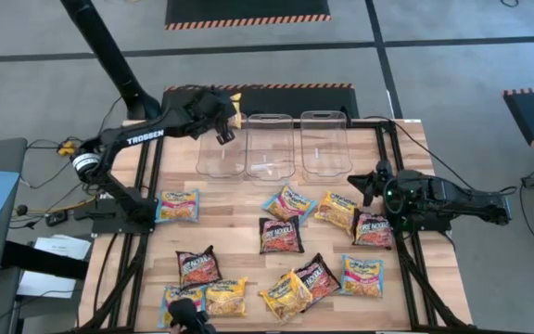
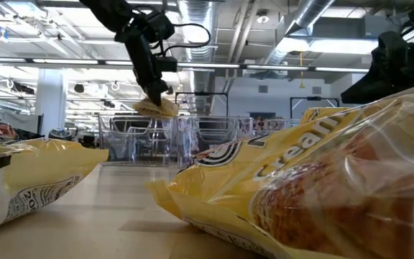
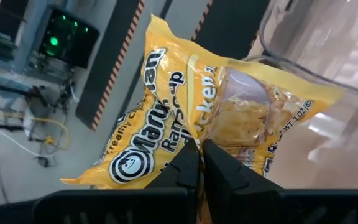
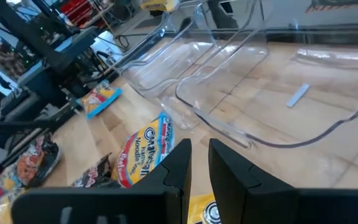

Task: Sort Maruchan noodles
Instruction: Put the yellow noodle pack in the left transparent bin

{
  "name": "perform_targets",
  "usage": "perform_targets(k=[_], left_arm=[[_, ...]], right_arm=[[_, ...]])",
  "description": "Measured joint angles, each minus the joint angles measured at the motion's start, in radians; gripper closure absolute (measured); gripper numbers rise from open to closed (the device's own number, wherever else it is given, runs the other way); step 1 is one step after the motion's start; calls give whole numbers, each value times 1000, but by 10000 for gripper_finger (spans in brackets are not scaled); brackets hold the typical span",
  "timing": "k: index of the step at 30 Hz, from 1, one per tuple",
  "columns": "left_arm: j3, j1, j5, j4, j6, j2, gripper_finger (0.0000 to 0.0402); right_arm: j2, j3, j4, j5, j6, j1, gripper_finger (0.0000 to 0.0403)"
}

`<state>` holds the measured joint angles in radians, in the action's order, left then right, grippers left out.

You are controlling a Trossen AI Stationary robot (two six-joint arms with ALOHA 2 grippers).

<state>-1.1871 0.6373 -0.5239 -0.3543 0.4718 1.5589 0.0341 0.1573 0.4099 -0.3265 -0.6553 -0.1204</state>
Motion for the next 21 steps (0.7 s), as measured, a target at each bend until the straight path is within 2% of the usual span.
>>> perform_targets(k=[16,21], left_arm=[[218,7,41,279,37,0,401],[235,36,78,315,39,-1,401]], right_arm=[[0,0,0,-68,-19,0,321],[0,0,0,-76,-19,0,321]])
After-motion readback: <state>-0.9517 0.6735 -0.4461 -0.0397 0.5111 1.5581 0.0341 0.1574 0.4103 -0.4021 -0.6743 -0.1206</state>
